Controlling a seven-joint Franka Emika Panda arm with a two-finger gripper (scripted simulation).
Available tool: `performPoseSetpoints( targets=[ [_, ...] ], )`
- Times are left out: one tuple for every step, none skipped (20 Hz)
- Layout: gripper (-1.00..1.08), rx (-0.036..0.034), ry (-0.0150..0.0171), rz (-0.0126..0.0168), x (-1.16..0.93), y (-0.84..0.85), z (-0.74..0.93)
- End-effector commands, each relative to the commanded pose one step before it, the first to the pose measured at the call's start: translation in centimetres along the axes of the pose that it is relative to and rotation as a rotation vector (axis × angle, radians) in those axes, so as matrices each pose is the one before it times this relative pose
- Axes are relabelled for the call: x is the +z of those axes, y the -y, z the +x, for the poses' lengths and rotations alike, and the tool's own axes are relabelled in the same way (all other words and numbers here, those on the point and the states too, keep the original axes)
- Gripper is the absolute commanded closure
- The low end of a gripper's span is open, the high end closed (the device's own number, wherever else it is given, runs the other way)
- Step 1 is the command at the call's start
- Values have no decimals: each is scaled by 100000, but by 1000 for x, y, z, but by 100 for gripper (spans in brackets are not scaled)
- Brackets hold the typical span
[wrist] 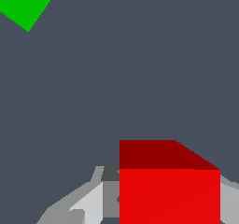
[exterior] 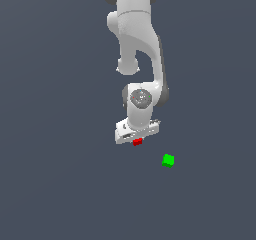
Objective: Stack the red cube on top of the green cube.
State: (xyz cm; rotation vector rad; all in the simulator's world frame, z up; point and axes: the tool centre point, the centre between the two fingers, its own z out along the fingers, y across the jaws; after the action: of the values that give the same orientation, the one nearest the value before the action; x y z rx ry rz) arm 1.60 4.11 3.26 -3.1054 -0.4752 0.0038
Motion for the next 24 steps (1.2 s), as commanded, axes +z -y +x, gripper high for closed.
performPoseSetpoints(
  targets=[
    [108,-2,-186,-50,-1209,-8,30],
    [108,0,0,0,-602,3,-12],
    [108,0,0,0,-674,3,-12],
    [108,0,0,0,-748,3,-12],
    [108,0,0,0,-778,3,-11],
    [108,0,0,0,-726,2,-8],
    [108,0,0,0,-670,2,-5],
    [108,-33,-35,-8,-635,22,0],
    [108,0,0,0,-554,0,2],
    [108,0,0,0,-495,-1,7],
    [108,0,0,0,-434,-2,13],
    [108,0,0,0,-372,-3,17],
    [108,0,0,0,-307,-4,22],
    [108,0,0,0,-238,-4,23],
    [108,0,0,0,-166,-4,21],
    [108,0,0,0,-96,-3,15],
    [108,0,0,0,-31,-1,5],
    [108,5,-109,-11,149,-7,6],
    [108,0,0,0,9,16,19],
    [108,0,0,0,26,48,58],
    [108,0,0,0,44,79,97],
    [108,0,0,0,61,111,135],
    [108,0,0,0,78,141,173],
    [108,0,0,0,95,171,210]
  ],
)
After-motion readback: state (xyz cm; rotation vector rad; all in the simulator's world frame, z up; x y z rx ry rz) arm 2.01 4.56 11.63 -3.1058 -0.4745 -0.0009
